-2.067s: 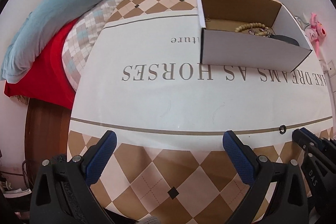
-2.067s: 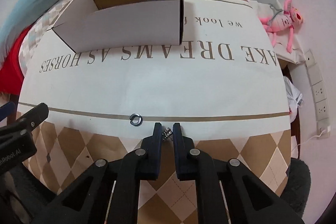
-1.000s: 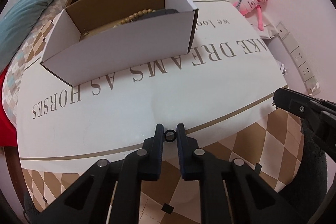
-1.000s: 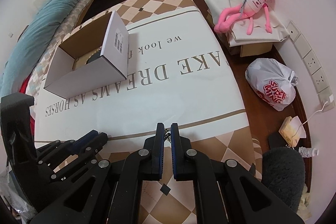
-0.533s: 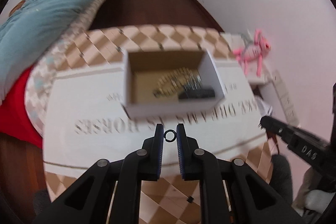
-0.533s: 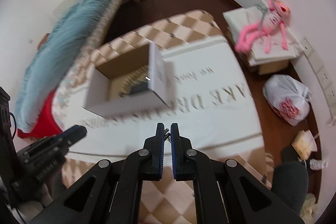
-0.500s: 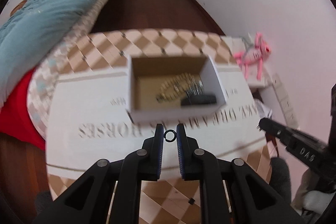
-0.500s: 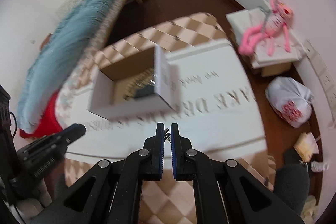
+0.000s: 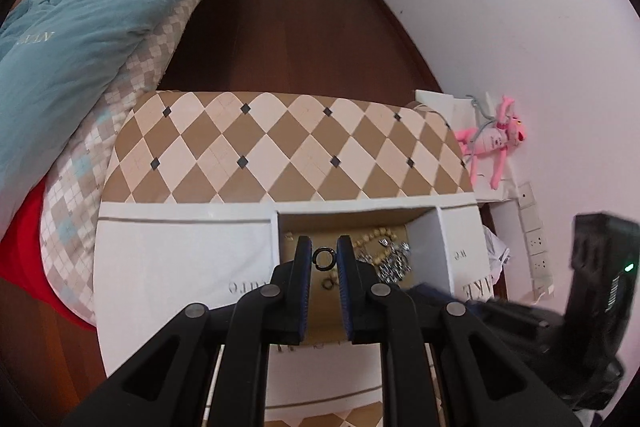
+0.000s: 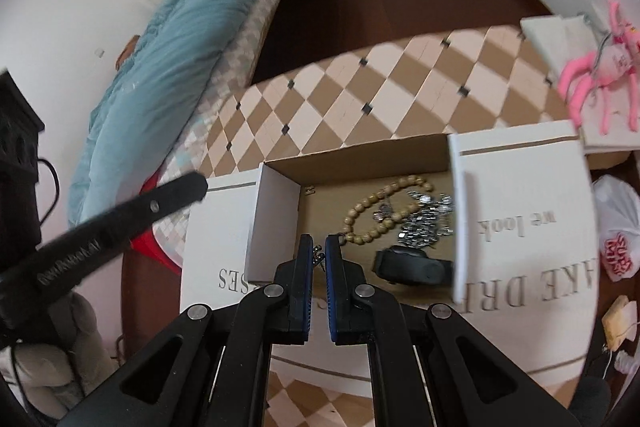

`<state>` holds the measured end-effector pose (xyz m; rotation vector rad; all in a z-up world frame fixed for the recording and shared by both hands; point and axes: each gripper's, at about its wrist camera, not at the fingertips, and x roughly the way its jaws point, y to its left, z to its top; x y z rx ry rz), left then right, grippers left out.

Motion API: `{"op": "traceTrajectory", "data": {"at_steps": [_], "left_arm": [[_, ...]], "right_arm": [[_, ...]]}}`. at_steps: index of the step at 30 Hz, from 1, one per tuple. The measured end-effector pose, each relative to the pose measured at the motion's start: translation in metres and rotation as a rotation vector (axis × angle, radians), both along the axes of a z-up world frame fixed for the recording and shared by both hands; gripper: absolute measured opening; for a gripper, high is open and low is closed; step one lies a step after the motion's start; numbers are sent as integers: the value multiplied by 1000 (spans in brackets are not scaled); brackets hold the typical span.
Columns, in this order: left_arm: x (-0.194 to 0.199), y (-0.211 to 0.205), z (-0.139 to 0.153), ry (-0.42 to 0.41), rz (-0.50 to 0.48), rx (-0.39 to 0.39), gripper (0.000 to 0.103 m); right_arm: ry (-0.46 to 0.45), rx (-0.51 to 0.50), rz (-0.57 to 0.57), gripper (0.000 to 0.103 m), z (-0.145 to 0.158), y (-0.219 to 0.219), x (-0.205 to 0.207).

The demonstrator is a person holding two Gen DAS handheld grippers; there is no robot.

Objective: Organize jewelry
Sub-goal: 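Carry earring and ring into the box and open both tools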

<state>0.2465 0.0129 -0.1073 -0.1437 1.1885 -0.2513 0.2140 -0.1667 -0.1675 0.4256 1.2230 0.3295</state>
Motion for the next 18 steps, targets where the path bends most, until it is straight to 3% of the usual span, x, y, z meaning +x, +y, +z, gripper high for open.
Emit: {"op": "traceTrajectory", "data": {"at_steps": [3,4,5,6,7,8,12,13,15,18], "left_arm": [[14,2,-4,16,17,22,12],[17,4,-6,20,25,27,17],[19,5,-7,21,31,34,23],[19,6,-7,18,36,41,40],[19,9,-7,8,44,52,56],[17,11,-7,-4,52,72,63],[8,23,-10,-19,87,103,69],[4,27,-12,-20,98,111,79],[-3,30,-15,-24,116,132,89],[-17,34,-20,-30,143,175,91]], "right_arm": [[86,39,2,7,-19,3,15],[107,41,10,8,-24,4,18],[118,26,6,16,-26,4,19],[119,9,4,33,-27,4,20],[117,6,5,41,-27,3,19],[112,-6,0,48,-27,2,18],[63,-109,-7,50,-17,-4,10],[55,-131,-9,52,-15,-5,8],[30,-199,-16,59,-11,-7,5],[4,-307,-25,67,-6,-11,-1]]}}
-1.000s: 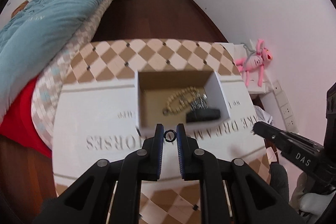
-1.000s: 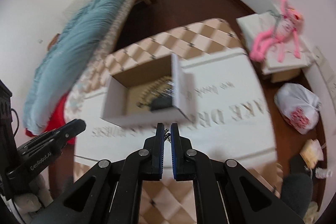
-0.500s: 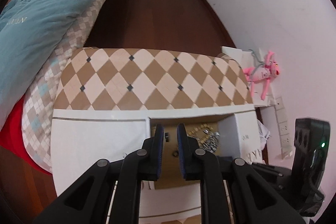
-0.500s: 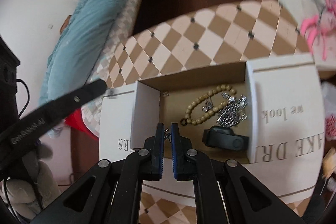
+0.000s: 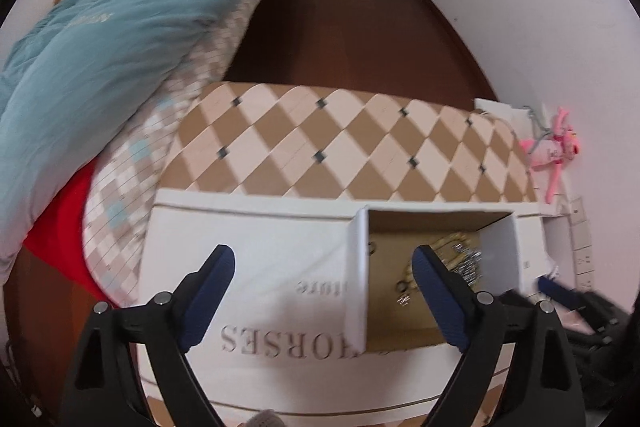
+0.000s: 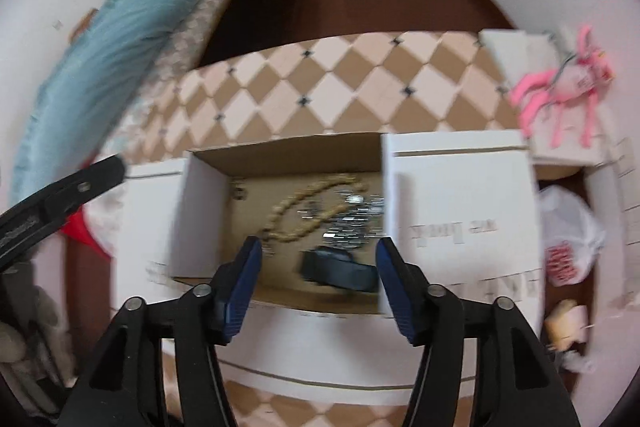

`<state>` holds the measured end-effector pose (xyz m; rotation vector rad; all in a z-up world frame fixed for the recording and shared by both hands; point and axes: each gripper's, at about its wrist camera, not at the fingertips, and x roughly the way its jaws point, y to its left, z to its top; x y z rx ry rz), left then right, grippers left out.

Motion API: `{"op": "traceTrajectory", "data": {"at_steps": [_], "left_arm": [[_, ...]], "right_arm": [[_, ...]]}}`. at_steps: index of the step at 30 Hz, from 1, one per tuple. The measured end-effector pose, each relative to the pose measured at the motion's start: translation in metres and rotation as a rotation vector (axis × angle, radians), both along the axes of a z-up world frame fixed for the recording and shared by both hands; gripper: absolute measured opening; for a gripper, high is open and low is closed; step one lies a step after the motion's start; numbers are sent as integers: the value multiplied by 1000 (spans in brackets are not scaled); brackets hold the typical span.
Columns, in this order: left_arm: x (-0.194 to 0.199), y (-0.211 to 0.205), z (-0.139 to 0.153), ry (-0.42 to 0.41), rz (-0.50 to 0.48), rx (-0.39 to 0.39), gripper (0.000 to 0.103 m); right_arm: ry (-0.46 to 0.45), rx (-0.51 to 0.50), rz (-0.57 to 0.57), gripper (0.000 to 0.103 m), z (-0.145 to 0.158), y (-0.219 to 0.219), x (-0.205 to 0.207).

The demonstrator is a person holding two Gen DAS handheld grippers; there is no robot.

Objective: Organize jewelry

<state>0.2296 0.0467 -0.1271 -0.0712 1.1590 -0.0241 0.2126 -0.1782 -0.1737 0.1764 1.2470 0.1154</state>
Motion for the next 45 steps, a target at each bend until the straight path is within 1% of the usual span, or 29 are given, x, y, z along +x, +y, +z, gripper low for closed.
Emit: {"op": "traceTrajectory", "data": {"at_steps": [1,2,3,5,10,17,19,23,26,28,32,35,42,45], "left_arm": [[-7,0,-2,-4,11,18,94],[-12,0,-3,-7,16,29,96],[-17,-1,-5,-11,21,39,101],[-26,-3,-8,-19,28,52,103],[-43,-16,-17,-30,6,82,103],[-56,-29,-24,-21,-3,71,103],[-60,-31,-20,-25,-3,65,103],[-73,-34,-6,-48,1,52,103],[-84,-38,10,-62,5,37,103],[-92,-40,22,-80,5,44,103],[-112,-45,51,-125,2,55,103],[-127,-46,75,-159,-5,58,103],[-167,-49,133,-228,-14,42,103],[-181,-51,152,-246,-18,36,103]], "right_arm": [[-3,-21,-1,70,0,-2,-2],[-7,-49,0,78,1,-3,-4],[-12,-83,4,89,1,-3,-7],[-23,-146,7,102,1,-4,-12],[-25,-233,5,103,-2,-9,-22],[-25,-226,-25,103,-3,-17,-33],[-25,-214,-29,103,-2,-18,-36],[-50,-193,-40,103,12,-21,-50],[-89,-193,-51,103,30,-23,-64],[-114,-186,-58,103,43,-24,-74],[-175,-204,-66,103,72,-25,-96],[-228,-209,-76,103,98,-27,-113],[-341,-185,-99,103,166,-29,-159],[-383,-184,-110,103,191,-30,-178]]}}
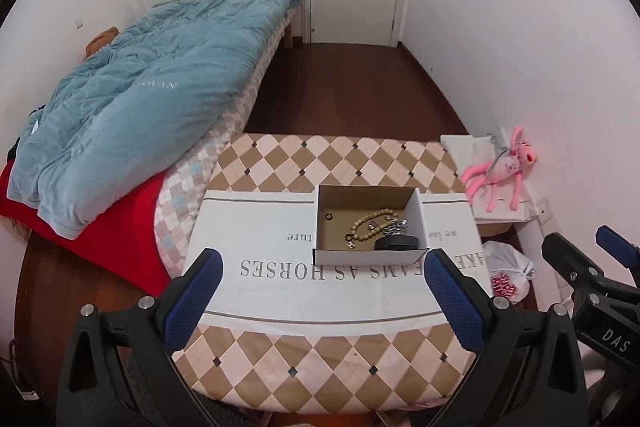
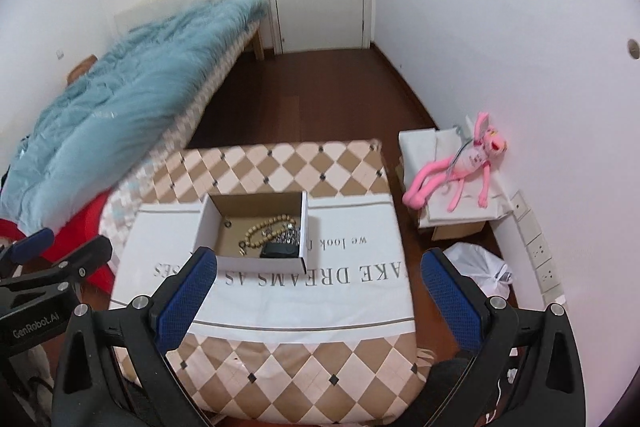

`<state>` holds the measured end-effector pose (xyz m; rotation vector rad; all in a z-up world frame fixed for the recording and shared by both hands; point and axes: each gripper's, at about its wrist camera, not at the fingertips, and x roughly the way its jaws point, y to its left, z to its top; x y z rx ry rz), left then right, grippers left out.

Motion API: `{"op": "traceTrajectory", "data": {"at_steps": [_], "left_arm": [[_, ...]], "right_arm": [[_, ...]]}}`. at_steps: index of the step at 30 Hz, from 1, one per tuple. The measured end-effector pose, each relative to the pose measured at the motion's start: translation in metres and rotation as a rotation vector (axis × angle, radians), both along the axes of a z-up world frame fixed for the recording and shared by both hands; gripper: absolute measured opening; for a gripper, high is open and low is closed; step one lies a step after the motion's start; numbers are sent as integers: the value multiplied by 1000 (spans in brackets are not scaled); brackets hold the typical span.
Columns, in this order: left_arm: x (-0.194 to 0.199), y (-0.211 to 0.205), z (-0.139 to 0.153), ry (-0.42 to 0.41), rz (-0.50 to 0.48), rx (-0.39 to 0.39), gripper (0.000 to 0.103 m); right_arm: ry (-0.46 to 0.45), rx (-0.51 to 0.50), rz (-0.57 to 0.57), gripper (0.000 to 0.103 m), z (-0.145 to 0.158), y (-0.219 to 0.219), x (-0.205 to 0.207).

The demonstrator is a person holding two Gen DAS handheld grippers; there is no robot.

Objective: Organize jewelry

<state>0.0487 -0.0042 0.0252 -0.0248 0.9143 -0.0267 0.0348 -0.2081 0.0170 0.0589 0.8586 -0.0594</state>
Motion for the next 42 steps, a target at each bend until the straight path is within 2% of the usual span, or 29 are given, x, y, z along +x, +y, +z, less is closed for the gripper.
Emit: {"op": "traceTrajectory", "data": {"at_steps": [8,15,25,36,42], "left_arm": [[-27,1,39,-6,8,-26,103],[-38,0,50,1,22,-11,103],[-32,-1,41,39,40,5,103],[14,5,18,91,87,17,103],[40,5,4,134,76,35,103]], "right_arm": [[-75,-21,-4,103,51,5,-34],[-86,-20,-8,103,71,6,-49],[-48,-11,-7,103,65,6,-47],[24,-13,-15,103,37,1,3],[62,-24,-18,103,23,0,31]]}}
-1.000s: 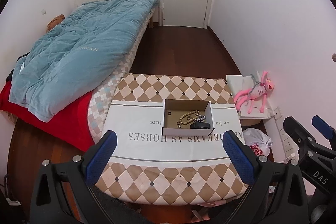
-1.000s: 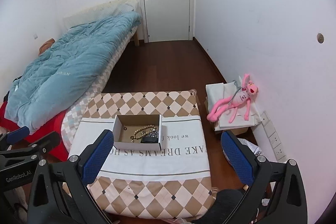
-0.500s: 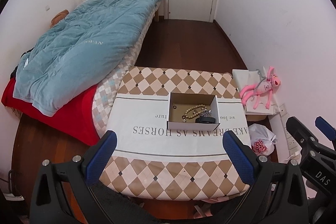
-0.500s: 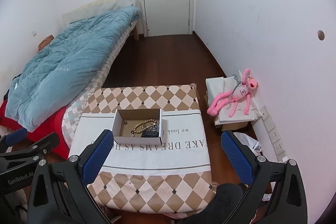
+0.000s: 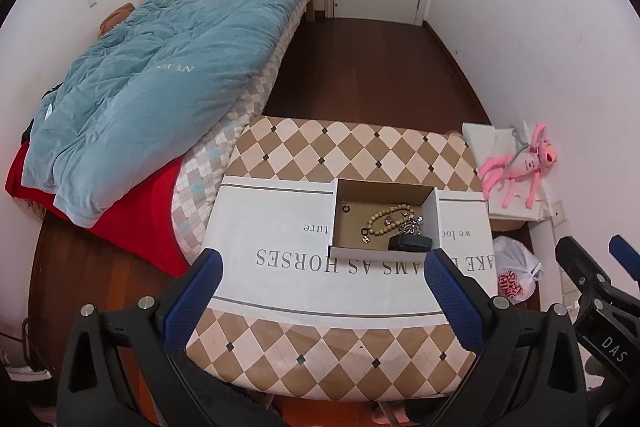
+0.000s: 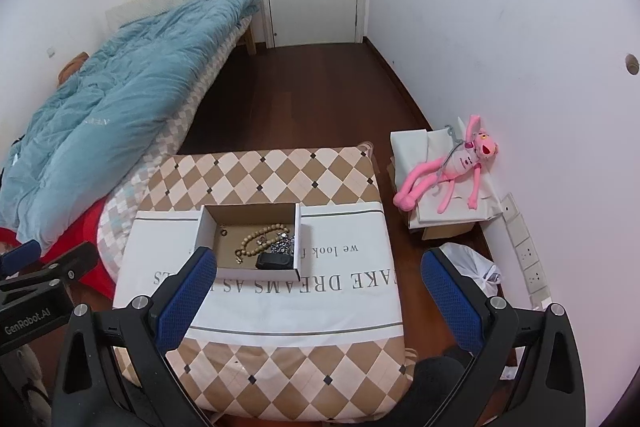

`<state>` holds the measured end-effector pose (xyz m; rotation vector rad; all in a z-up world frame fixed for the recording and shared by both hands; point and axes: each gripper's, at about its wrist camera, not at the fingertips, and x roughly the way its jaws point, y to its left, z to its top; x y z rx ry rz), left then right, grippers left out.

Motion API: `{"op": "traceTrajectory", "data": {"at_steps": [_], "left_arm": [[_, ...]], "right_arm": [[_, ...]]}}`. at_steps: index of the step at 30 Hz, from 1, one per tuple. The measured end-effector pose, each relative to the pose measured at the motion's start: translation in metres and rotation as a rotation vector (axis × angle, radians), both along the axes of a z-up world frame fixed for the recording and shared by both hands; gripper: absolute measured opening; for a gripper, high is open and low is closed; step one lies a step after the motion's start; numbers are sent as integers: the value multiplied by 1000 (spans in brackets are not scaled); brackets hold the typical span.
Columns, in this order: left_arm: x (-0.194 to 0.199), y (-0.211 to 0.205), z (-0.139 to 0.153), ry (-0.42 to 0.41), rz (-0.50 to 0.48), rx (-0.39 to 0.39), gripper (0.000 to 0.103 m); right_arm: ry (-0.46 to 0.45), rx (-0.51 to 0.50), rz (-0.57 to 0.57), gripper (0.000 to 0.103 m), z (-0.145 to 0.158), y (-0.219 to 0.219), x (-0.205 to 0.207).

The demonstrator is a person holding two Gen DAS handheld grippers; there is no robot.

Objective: Organize jewelry

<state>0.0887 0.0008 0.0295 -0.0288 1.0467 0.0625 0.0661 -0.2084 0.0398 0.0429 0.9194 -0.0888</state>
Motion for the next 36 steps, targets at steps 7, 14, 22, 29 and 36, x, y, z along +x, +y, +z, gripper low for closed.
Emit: {"op": "traceTrajectory", "data": {"at_steps": [7,14,22,29,36], "left_arm": [[21,1,-20,53,-11,16,103],[31,4,-40,110,-22,-10,103],[34,4,-46,122,-14,-21,103],[35,3,-46,121,-14,-23,103],[36,3,-47,120,-11,-10,103]], "right_arm": [[58,-19,10,103,-20,4,28],[127,-6,21,103,-42,6,47],[160,-5,25,103,-52,7,51],[166,-10,29,103,-53,7,51],[167,-13,27,103,-53,7,52]]}}
